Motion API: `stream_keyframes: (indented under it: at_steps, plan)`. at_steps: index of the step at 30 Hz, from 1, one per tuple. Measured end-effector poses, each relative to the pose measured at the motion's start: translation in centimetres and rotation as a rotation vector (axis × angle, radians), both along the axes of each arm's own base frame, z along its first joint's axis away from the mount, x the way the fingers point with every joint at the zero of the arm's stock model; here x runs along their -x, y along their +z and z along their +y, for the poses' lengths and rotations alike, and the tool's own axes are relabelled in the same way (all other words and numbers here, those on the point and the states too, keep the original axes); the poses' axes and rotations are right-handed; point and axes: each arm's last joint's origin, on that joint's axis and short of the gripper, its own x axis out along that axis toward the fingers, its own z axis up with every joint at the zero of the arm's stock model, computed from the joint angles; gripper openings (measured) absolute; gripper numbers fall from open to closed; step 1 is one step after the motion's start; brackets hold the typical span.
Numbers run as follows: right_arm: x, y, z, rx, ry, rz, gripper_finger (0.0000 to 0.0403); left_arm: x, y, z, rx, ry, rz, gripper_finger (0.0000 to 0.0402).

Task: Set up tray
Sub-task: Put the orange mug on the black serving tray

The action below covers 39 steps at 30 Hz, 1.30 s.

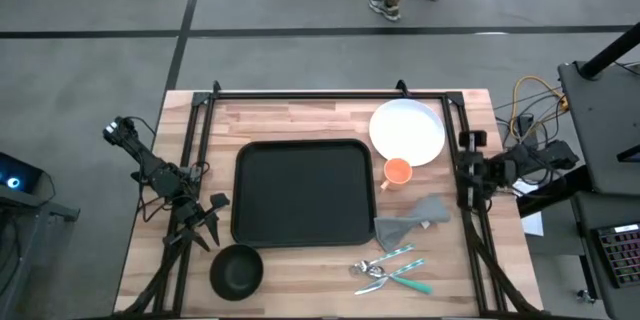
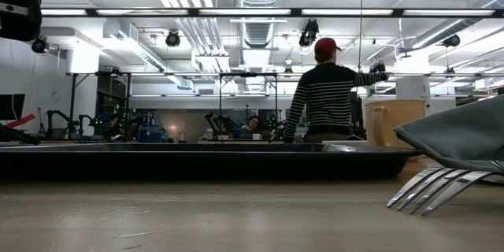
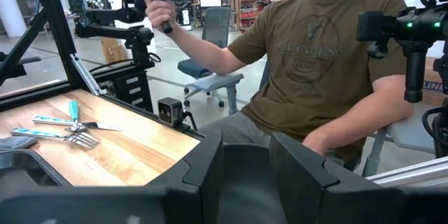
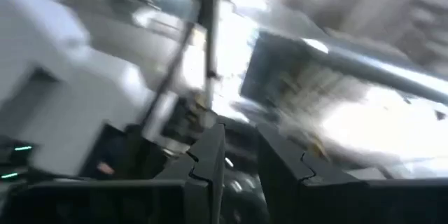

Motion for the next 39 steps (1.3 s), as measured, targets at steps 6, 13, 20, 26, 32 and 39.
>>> stream_keyframes:
  at_steps: [6, 13, 20, 26, 32, 39]
  plan:
    - [-0.4, 2.2, -0.5, -0.178, -0.086, 0.287, 0.0068, 0.0, 0.0, 0.0, 0.000, 0.000, 0.000, 0.0101]
    - [-1.1, 3.1, -0.6, -0.301, -0.149, 0.791, 0.0068, 0.0, 0.0, 0.0, 0.000, 0.000, 0.000, 0.0101]
    - [-3.9, 1.6, 0.4, -0.244, -0.232, 1.106, 0.0068, 0.0, 0.0, 0.0, 0.000, 0.000, 0.000, 0.0101]
    - [-6.5, 2.1, 1.2, -0.184, -0.266, 1.199, 0.0068, 0.0, 0.0, 0.0, 0.000, 0.000, 0.000, 0.0101]
    - [-8.8, 2.2, 2.0, -0.176, -0.298, 1.296, 0.0073, 0.0, 0.0, 0.0, 0.000, 0.000, 0.000, 0.0101]
    - [-10.4, 1.6, 2.5, -0.286, -0.371, 1.450, 0.0114, 0.0, 0.0, 0.0, 0.000, 0.000, 0.000, 0.0101]
